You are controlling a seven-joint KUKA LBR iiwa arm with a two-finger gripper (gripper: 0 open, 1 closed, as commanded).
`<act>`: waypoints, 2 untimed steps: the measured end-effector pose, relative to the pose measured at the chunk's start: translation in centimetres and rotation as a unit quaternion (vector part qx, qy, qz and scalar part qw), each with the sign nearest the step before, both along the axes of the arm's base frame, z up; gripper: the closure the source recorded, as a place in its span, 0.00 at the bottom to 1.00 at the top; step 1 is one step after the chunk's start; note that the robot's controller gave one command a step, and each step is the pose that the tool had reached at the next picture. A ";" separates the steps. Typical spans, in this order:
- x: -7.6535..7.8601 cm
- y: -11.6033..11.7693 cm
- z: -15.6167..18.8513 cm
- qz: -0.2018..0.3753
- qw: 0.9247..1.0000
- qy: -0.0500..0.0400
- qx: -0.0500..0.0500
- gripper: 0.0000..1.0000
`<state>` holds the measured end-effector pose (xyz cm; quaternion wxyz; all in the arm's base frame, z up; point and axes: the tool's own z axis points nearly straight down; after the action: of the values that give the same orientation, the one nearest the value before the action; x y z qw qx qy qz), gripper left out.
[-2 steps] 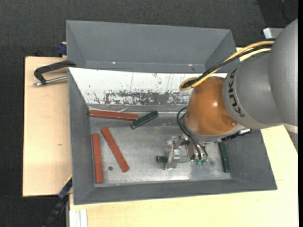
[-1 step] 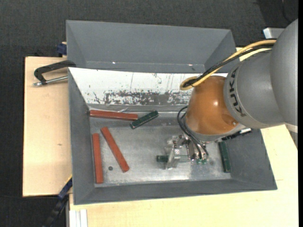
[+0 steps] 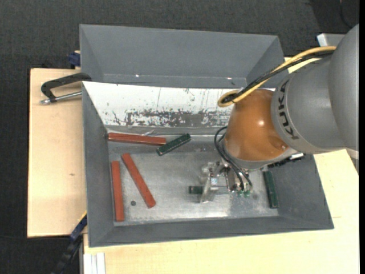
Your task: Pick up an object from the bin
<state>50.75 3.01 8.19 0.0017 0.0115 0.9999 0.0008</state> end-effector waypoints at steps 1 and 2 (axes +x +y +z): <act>0.0 0.0 0.8 0.000 1.000 0.001 0.000 1.00; -0.2 0.0 2.2 0.000 1.000 0.004 0.000 1.00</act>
Offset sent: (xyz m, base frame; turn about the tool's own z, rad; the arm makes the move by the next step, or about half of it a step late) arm 0.0000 -0.0001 0.0979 0.0000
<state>50.59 3.01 10.39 -0.0018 0.0112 0.9999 0.0005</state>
